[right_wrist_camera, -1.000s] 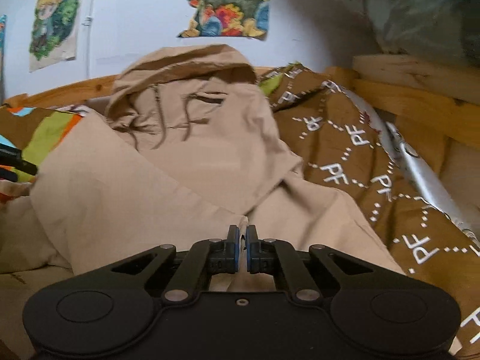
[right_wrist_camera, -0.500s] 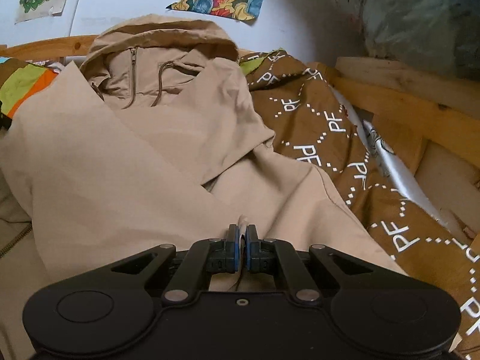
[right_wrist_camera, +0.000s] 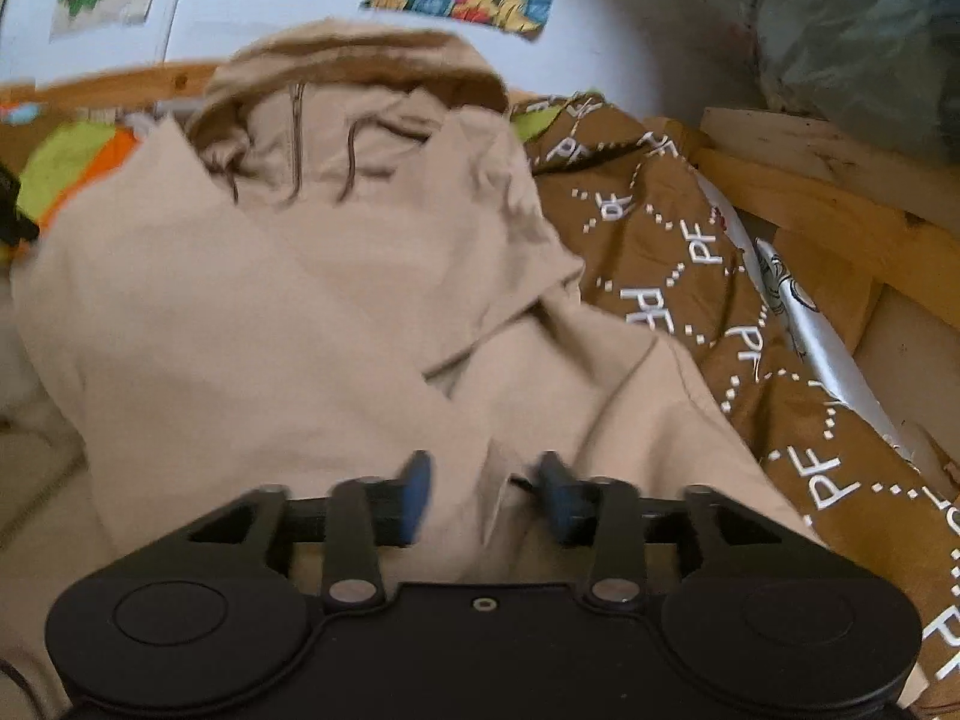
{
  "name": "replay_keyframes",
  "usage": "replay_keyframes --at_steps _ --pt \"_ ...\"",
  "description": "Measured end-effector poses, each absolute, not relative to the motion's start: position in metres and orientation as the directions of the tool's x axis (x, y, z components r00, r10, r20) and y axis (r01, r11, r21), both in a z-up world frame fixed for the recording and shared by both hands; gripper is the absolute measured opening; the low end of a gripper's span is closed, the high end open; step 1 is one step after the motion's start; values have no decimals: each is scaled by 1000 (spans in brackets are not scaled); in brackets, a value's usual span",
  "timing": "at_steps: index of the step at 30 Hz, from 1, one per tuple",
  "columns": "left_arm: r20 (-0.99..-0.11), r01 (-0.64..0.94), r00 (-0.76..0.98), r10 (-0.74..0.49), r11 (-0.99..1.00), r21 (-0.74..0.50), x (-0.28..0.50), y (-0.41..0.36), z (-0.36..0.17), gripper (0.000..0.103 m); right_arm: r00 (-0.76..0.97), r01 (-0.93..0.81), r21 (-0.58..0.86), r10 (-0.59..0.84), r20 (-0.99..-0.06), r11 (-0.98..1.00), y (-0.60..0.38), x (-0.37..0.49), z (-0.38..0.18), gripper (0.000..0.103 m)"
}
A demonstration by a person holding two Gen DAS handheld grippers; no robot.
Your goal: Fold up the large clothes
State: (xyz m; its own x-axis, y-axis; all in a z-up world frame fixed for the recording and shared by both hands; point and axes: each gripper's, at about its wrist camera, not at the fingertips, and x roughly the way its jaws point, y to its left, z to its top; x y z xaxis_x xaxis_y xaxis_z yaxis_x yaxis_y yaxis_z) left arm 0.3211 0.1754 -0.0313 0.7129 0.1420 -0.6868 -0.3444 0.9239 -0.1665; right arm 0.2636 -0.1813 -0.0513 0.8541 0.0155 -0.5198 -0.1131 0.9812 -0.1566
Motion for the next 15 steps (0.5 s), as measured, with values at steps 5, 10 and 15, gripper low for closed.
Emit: replay_keyframes --at_steps 5,10,15 --pt "-648 -276 754 108 947 -163 294 159 20 75 891 -121 -73 76 -447 990 -185 253 -15 79" --pt "-690 -92 722 41 995 -38 284 143 90 103 889 -162 55 170 -425 985 -190 242 3 99" --pt "-680 28 733 24 998 65 294 121 102 103 881 -202 13 187 -434 979 -187 249 21 101"
